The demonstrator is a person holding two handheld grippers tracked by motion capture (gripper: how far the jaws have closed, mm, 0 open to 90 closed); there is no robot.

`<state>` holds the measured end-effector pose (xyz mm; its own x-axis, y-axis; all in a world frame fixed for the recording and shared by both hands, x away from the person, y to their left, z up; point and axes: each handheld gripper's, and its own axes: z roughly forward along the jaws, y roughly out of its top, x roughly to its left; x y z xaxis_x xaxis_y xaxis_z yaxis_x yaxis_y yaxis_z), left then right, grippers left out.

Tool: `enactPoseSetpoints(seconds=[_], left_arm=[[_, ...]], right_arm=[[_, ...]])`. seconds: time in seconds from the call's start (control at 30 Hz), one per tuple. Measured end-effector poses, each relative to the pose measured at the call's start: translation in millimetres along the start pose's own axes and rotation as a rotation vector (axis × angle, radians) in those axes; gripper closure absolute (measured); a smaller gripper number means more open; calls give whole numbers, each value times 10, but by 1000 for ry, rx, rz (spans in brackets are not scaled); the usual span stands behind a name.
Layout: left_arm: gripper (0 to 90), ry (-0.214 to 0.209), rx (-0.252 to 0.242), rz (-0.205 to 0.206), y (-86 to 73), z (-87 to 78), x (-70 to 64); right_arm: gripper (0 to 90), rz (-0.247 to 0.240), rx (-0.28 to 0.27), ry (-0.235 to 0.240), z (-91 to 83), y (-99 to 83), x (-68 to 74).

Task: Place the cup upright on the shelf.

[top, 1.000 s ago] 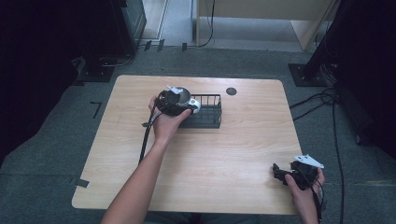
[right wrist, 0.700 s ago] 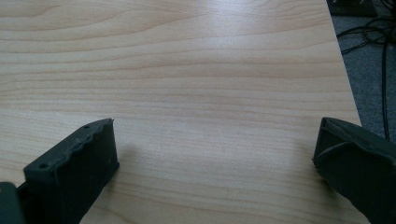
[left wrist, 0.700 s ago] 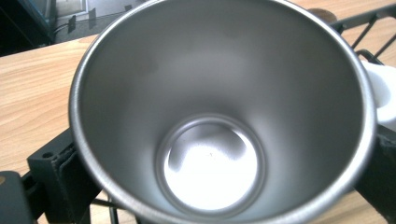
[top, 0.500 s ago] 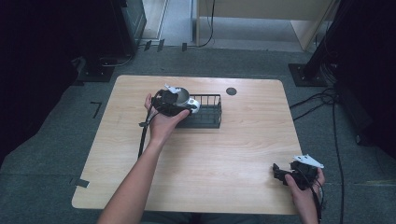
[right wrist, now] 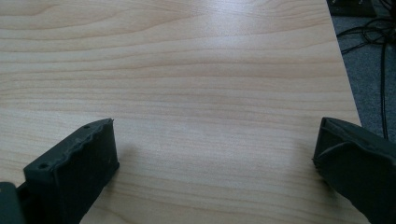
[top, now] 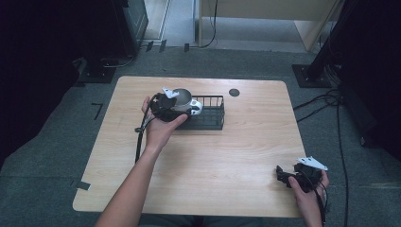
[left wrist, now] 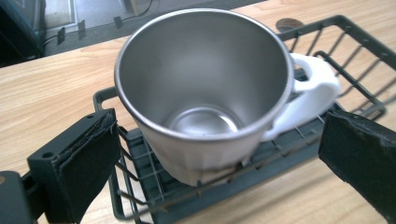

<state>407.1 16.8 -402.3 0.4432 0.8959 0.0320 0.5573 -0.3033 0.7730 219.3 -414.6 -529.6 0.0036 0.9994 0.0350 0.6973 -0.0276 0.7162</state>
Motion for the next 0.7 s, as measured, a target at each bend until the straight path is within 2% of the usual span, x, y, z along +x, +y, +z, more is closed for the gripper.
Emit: enactPoseSetpoints(seconds=[0.33, 0.57, 0.67, 0.7], left_arm=[[0, -28, -33, -5, -205, -215, 38], [0, -40, -81, -31, -384, -399, 125], [0, -38, -88, -42, -517, -475, 173], [0, -38, -88, -42, -517, -475, 173]], right_arm=[[0, -1, 0, -1, 0, 0, 1], [0, -1, 0, -1, 1, 0, 1], [0, 0, 0, -1, 1, 0, 2], [0, -1, 1, -2, 1, 0, 1]])
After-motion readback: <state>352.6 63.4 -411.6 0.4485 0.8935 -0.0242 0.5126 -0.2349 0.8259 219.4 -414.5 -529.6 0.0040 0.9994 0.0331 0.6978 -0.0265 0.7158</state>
